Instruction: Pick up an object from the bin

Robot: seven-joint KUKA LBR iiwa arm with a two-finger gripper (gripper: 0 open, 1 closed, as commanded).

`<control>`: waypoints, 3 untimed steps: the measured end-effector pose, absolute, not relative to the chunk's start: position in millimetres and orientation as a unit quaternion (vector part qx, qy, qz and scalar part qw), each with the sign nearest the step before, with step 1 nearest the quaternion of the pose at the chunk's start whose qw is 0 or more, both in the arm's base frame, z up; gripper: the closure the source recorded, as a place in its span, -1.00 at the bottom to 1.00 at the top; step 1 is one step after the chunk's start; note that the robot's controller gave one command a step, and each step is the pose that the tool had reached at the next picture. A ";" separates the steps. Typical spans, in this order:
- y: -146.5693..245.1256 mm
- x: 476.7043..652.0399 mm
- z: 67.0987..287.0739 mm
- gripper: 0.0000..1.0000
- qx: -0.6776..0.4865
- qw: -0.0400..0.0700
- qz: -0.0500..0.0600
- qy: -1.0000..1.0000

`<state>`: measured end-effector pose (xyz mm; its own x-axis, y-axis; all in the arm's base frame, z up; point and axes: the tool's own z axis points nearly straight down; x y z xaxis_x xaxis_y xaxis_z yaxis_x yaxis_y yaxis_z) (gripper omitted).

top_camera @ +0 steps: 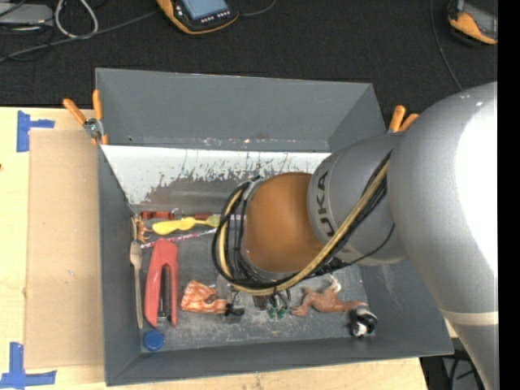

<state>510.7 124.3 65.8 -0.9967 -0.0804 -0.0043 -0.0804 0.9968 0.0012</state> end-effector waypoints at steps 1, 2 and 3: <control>125.9 510.9 69.6 1.00 -0.031 0.003 0.001 1.000; 117.0 489.1 69.5 1.00 -0.125 0.002 0.001 0.992; 125.9 512.1 141.8 1.00 -0.185 0.001 0.001 0.983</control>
Offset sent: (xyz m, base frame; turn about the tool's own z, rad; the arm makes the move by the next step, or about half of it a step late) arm -0.0397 -0.0176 0.0042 -0.3327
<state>512.1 125.9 141.8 -0.9315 -0.3636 -0.0032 -0.3636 0.9315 0.0018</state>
